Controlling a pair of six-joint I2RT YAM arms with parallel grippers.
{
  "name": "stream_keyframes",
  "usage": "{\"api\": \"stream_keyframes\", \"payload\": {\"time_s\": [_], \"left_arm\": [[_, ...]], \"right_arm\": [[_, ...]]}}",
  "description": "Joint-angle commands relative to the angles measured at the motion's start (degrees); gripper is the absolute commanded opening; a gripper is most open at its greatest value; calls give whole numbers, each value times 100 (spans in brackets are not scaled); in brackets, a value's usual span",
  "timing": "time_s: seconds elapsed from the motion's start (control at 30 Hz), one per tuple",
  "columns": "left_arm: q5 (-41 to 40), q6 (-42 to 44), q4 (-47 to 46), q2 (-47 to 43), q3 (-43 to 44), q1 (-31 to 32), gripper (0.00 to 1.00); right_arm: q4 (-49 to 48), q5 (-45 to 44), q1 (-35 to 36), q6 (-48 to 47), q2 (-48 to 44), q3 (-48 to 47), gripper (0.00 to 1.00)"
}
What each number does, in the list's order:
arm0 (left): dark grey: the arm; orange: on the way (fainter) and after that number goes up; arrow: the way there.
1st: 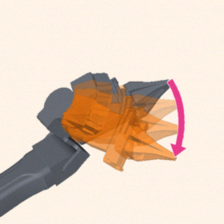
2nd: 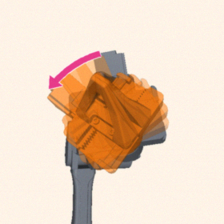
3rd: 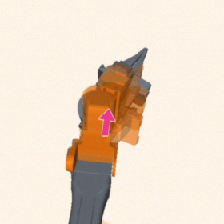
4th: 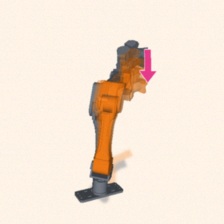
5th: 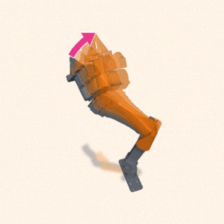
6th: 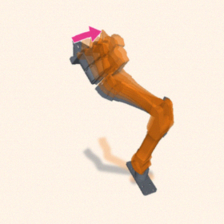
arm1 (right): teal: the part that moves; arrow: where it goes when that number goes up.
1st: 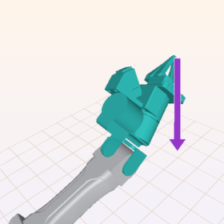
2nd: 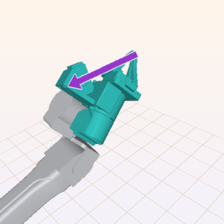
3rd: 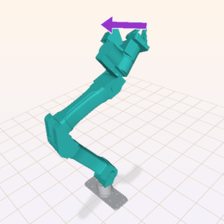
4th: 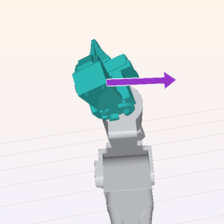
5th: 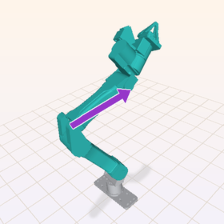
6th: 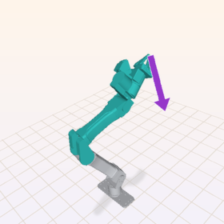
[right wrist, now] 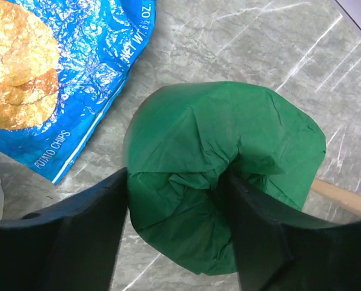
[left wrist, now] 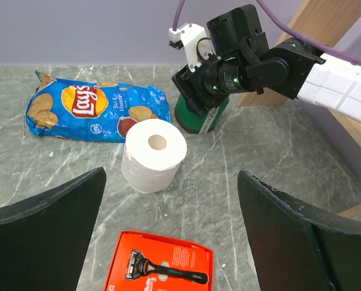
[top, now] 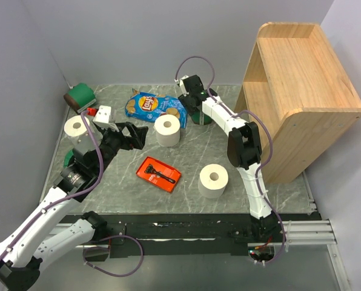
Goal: Place and organize the paper towels onto the shelf
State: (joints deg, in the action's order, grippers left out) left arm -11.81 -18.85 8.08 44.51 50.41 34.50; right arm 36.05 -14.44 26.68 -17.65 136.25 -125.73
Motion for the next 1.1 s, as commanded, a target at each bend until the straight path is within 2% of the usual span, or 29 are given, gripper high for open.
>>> {"api": "stream_keyframes", "payload": {"time_s": [0.0, 0.2, 0.3, 0.67, 0.83, 0.97, 1.07], "left_arm": [[56, 48, -122, -48, 83, 21, 96], [82, 22, -122, 5, 56, 13, 96], [127, 22, -113, 66, 83, 21, 96], [-84, 22, -166, -145, 21, 22, 96], [-190, 13, -166, -162, -14, 30, 96], [-251, 22, -157, -180, -5, 39, 96], [-242, 22, -140, -197, 4, 39, 96]], "right_arm": [[-116, -42, -31, -46, -142, -171, 57], [-308, -199, 109, -116, -739, 407, 49], [-485, -402, 320, -221, -1213, 856, 48], [-362, -1649, 944, -643, -2645, 1253, 46], [-187, -2255, 1524, -985, -3480, 1025, 46], [165, -2888, 1858, -1468, -3771, 227, 46], [183, -3380, 1990, -2004, -4044, -3, 48]]}}
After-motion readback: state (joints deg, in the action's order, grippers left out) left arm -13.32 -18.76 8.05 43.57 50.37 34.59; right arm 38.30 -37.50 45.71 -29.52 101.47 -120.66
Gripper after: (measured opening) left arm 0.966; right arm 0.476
